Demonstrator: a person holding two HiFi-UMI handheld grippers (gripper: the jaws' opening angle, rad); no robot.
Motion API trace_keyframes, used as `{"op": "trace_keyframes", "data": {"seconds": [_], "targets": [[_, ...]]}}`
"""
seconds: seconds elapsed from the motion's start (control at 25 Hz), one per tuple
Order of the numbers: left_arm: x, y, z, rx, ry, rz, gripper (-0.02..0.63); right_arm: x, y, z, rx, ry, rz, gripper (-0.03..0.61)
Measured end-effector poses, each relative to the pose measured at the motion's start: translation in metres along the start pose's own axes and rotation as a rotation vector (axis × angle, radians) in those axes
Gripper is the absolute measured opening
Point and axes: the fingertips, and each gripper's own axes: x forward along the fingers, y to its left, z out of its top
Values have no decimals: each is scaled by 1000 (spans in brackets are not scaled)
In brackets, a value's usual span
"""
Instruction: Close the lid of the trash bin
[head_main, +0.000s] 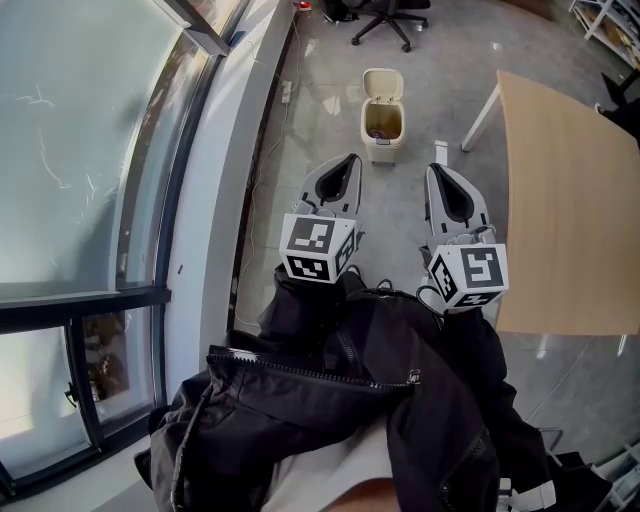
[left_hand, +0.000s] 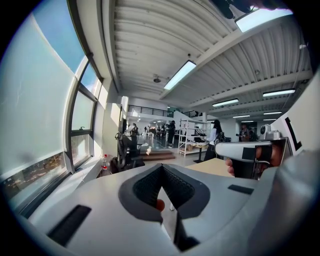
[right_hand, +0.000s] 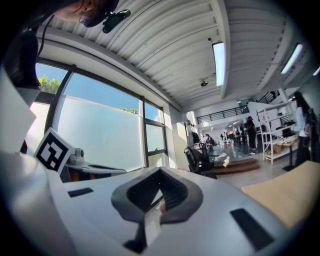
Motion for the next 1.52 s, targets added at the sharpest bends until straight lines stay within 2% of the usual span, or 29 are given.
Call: {"op": "trace_keyframes", "data": {"seconds": [0.36, 0.68, 1.0, 1.52], "targets": [[23, 28, -5, -12, -1, 22, -5, 34, 4, -9, -13, 17, 43, 3], [88, 62, 7, -33, -15, -19, -5, 98, -28, -4, -34, 27, 2, 3], [146, 121, 18, -54, -2, -31, -5, 181, -43, 3, -36, 42, -17, 3], [240, 177, 2, -124, 49, -96, -5, 277, -70, -19, -37, 130, -62, 3]]}}
